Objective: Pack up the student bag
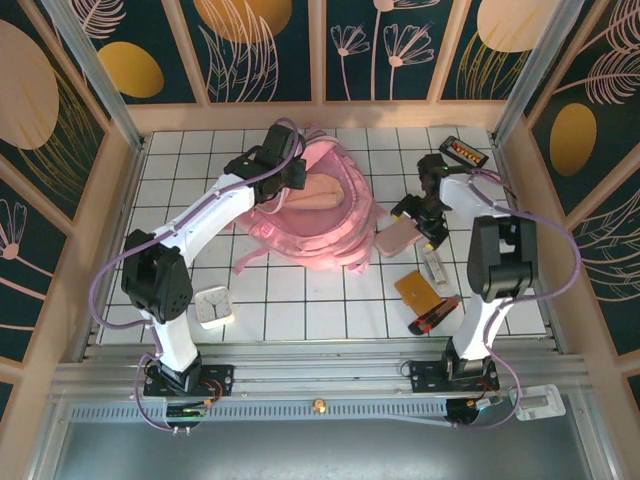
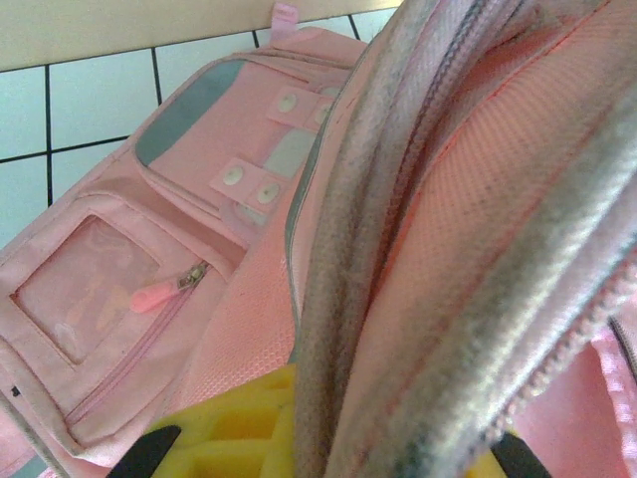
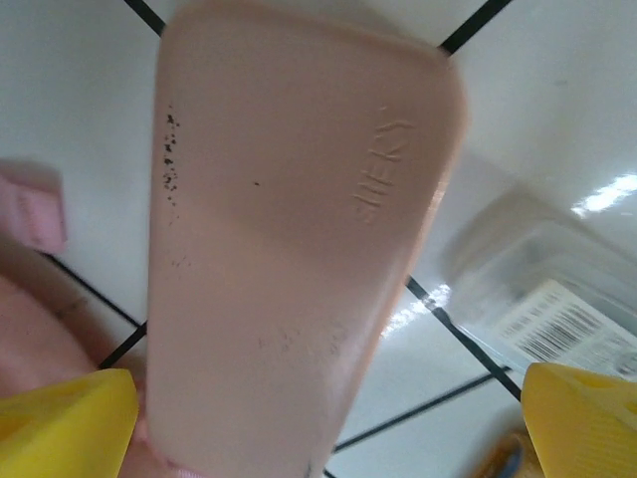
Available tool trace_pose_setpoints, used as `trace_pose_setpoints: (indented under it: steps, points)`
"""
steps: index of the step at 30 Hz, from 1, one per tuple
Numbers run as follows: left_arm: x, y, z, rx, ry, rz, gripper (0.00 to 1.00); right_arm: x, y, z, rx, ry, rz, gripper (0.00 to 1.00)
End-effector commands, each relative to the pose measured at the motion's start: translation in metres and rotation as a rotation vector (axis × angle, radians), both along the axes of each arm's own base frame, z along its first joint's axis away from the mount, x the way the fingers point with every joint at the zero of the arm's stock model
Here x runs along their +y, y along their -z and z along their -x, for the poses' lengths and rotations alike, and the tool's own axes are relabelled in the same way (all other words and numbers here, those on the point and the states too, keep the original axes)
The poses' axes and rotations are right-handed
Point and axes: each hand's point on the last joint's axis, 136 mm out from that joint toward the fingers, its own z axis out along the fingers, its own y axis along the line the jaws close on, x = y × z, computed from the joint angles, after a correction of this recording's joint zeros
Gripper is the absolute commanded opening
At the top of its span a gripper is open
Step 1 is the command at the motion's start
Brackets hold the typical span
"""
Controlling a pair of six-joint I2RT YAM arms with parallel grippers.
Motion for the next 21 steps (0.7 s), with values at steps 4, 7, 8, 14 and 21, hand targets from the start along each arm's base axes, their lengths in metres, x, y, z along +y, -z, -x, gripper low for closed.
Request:
trace_pose_setpoints:
  steps: [4, 7, 8, 14, 21]
  points:
    - [0.007, -0.039, -0.004, -0.115, -0.025, 0.037, 0.00, 0.007, 0.012, -0.015, 0.018, 0.031, 0.043, 0.99]
    - [0.007, -0.039, -0.003, -0.114, -0.021, 0.036, 0.00, 0.009, 0.022, -0.019, 0.036, 0.032, 0.042, 0.98]
    - [0.008, -0.038, -0.002, -0.113, -0.022, 0.031, 0.00, 0.009, 0.027, -0.020, 0.042, 0.034, 0.042, 0.98]
    - [0.011, -0.038, 0.000, -0.116, -0.017, 0.023, 0.00, 0.008, 0.046, -0.023, 0.076, 0.039, 0.050, 0.91]
    - [0.010, -0.041, -0.003, -0.123, -0.016, 0.028, 0.00, 0.005, 0.027, -0.035, 0.027, 0.045, 0.043, 0.72]
